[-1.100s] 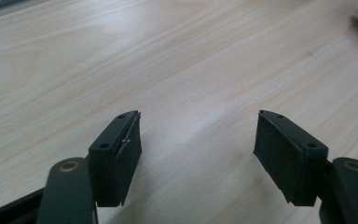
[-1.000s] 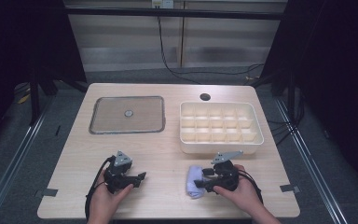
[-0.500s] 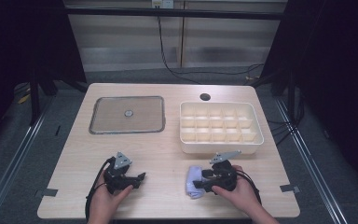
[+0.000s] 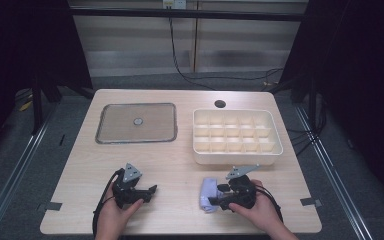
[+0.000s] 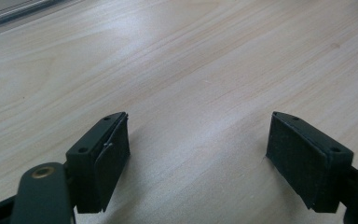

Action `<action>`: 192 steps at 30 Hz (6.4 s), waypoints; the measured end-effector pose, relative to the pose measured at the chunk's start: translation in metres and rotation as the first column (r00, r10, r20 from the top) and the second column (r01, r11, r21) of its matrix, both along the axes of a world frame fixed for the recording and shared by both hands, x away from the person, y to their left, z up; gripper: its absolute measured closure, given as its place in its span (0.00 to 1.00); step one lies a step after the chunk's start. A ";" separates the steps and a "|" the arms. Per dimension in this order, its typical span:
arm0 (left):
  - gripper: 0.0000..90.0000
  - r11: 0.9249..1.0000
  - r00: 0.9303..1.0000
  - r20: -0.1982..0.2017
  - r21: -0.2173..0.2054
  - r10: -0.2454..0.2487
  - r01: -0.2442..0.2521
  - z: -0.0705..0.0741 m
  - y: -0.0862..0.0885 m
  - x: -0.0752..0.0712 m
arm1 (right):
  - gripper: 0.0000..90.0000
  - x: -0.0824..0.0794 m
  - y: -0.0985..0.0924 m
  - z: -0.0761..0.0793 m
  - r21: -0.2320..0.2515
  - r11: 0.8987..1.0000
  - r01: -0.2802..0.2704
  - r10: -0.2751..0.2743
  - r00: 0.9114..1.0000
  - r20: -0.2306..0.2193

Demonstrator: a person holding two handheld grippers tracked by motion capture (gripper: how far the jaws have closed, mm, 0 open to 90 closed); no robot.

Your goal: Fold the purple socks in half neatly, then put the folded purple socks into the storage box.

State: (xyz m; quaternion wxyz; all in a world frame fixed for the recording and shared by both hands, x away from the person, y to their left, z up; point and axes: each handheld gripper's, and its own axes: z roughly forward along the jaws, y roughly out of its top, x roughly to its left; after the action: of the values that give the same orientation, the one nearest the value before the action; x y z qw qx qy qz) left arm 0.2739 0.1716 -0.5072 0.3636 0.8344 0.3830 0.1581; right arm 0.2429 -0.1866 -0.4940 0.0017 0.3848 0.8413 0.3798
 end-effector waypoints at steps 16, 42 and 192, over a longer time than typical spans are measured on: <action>0.23 1.000 1.000 -0.001 -0.002 0.003 -0.003 0.000 0.000 0.000 | 0.43 0.008 -0.012 0.011 -0.006 1.000 0.027 -0.027 0.999 0.026; 0.23 1.000 1.000 -0.001 -0.002 0.006 -0.006 0.000 -0.001 0.001 | 0.78 0.016 0.007 0.001 0.018 1.000 0.025 -0.022 0.987 -0.159; 0.22 1.000 1.000 0.001 -0.002 0.011 -0.011 0.000 -0.002 0.001 | 0.80 0.118 -0.154 0.121 -0.304 0.892 0.334 -0.378 0.921 -0.098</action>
State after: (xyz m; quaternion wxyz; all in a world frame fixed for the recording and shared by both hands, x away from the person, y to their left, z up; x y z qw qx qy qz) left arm 0.2748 0.1698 -0.5076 0.3640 0.8316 0.3876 0.1603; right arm 0.3606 -0.3404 -0.3728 0.0608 0.5565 0.7992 0.2187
